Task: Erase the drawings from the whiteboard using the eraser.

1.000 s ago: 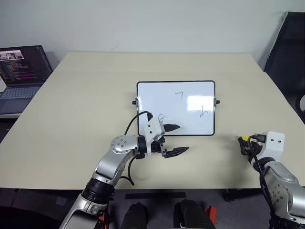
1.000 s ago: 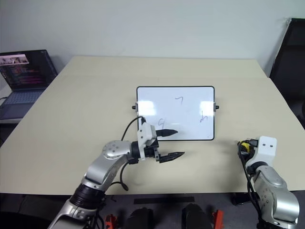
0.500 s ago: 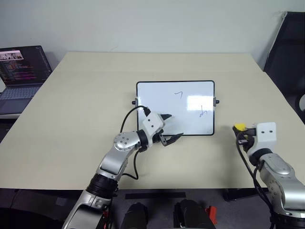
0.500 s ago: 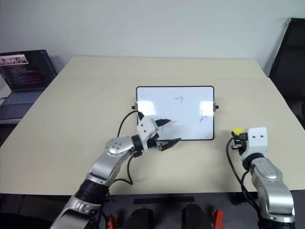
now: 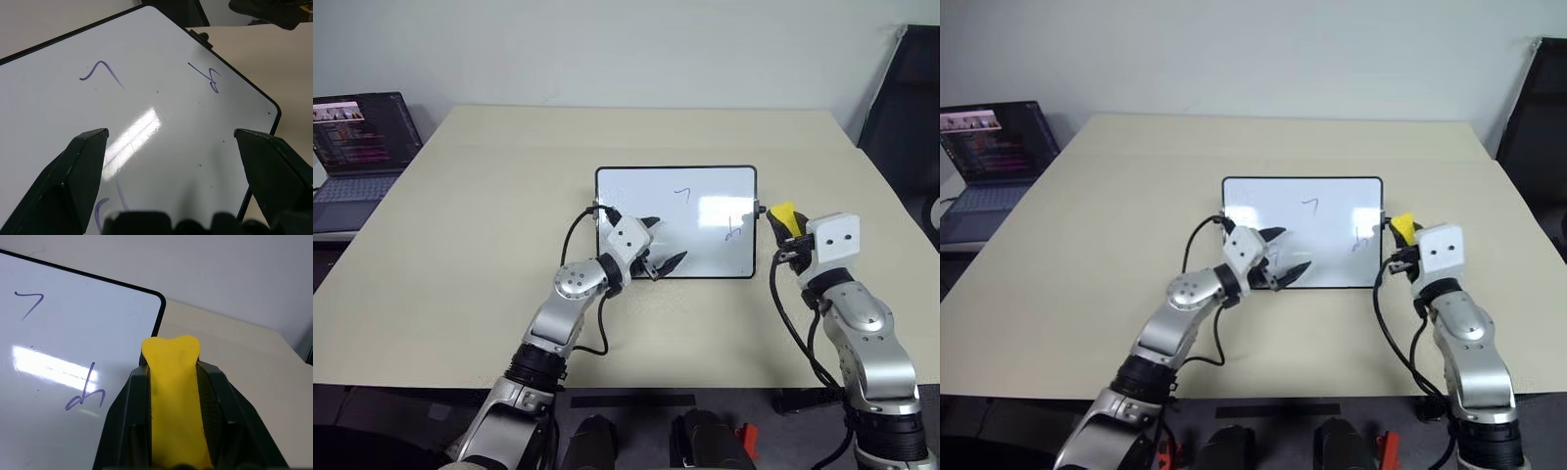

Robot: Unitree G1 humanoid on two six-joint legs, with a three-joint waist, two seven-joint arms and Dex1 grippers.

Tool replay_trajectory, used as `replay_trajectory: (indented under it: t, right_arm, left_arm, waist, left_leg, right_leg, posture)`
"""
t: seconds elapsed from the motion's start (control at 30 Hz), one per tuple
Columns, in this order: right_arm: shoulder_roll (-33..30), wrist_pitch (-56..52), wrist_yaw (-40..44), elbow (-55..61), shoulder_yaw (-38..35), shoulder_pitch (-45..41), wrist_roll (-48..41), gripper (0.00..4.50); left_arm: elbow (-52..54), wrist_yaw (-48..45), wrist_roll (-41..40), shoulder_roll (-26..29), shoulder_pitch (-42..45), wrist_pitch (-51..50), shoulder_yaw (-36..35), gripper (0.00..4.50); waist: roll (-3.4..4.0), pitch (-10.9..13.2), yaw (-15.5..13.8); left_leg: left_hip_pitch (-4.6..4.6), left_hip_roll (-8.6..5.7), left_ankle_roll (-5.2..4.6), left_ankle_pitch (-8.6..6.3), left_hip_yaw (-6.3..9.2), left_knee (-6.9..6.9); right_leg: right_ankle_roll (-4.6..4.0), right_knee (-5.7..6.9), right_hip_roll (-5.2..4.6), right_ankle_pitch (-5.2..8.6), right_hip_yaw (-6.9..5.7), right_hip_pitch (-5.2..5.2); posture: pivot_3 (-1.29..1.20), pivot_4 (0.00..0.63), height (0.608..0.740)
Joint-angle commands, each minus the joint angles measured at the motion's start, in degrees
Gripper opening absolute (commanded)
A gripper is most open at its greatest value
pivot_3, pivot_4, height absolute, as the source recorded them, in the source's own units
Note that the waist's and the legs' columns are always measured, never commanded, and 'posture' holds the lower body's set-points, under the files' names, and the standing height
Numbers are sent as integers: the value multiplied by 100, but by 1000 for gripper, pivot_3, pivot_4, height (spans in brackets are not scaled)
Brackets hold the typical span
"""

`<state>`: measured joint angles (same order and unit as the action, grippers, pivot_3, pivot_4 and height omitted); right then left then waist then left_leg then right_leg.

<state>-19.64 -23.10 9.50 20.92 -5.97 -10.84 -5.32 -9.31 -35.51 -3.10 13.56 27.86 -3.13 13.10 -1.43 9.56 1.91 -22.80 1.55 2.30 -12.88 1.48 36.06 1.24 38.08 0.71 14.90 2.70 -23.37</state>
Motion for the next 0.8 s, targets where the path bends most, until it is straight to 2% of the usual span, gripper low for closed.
replay_trajectory:
  t: [0.03, 0.3, 0.53, 0.8]
  right_arm:
    - [167, 84, -38, 15, 204, -332, 63, 962]
    - [528, 227, -12, -423, 644, -796, 202, 962]
    - [614, -65, -163, -853, 658, -1107, 379, 962]
    - [299, -798, -30, -612, 625, -658, 499, 962]
  left_arm:
    - [20, 3, 52, -40, 136, 193, -14, 4500]
    - [-260, -58, 95, -36, 319, 350, -32, 4500]
    - [-187, -113, 131, -9, 276, 374, -11, 4500]
    - [10, -167, 72, -69, 205, 343, -13, 4500]
  waist:
    - [0, 0, -2]
    - [0, 0, -20]
    - [0, 0, -17]
    - [0, 0, -23]
  left_leg:
    - [0, 2, 0, 0, 2, 0]
    - [-5, 0, 0, 0, 4, 0]
    - [-3, 2, 0, 0, 5, 0]
    - [-5, 2, 0, 0, 4, 0]
  right_leg:
    - [-1, 0, 2, 0, -1, 0]
    - [0, -5, 1, -1, -4, 0]
    - [-2, 0, 2, -1, -5, -1]
    - [-2, -2, 1, -1, -4, -1]
  posture:
    - [0, 150, 740]
    - [0, 150, 740]
    - [0, 150, 740]
    - [0, 150, 740]
